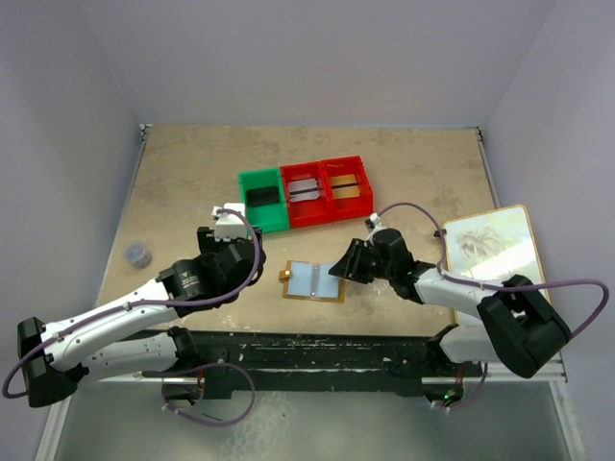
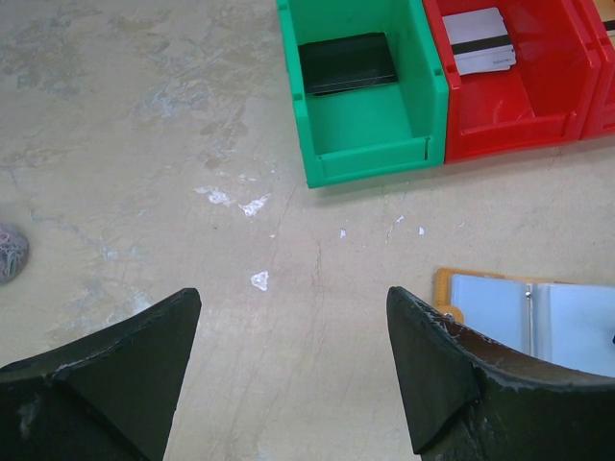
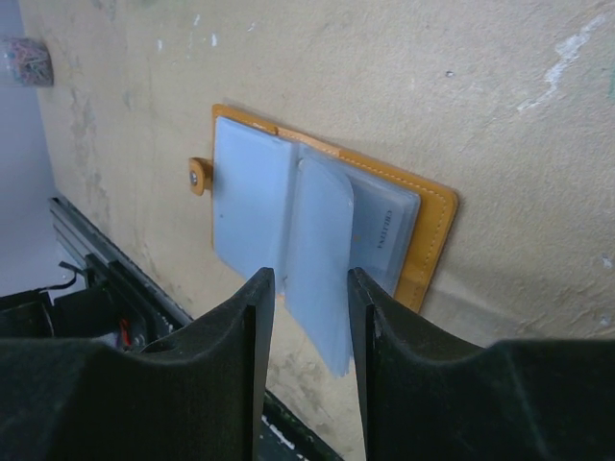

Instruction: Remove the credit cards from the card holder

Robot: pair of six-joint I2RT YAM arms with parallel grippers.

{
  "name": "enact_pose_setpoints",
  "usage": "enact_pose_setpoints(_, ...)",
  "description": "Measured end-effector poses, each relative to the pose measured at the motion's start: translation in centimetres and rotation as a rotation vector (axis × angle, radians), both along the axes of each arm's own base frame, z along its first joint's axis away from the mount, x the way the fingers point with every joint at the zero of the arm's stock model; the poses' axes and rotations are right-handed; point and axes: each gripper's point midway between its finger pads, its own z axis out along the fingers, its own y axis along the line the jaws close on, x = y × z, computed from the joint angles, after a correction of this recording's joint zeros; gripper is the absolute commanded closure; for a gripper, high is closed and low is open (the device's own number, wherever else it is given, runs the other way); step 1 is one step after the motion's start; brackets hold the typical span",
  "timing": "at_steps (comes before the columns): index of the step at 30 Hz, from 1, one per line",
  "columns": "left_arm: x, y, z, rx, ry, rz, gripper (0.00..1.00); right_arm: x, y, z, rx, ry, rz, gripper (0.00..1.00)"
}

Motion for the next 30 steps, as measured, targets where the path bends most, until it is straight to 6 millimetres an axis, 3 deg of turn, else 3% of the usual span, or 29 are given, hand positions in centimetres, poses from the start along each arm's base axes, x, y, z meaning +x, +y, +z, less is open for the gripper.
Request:
enact_pose_setpoints(16, 0.0, -0.1, -0.1, 0.000, 0.004, -0.004, 0.23, 0.0, 2.1, 3.1, 0.120, -0.040, 0.053, 0.62)
enact_pose_setpoints(30, 0.0, -0.1, -0.2, 0.006, 0.008, -0.004, 0.23, 0.7, 6.4, 3.3, 0.139, -0.033, 0.164, 0.59)
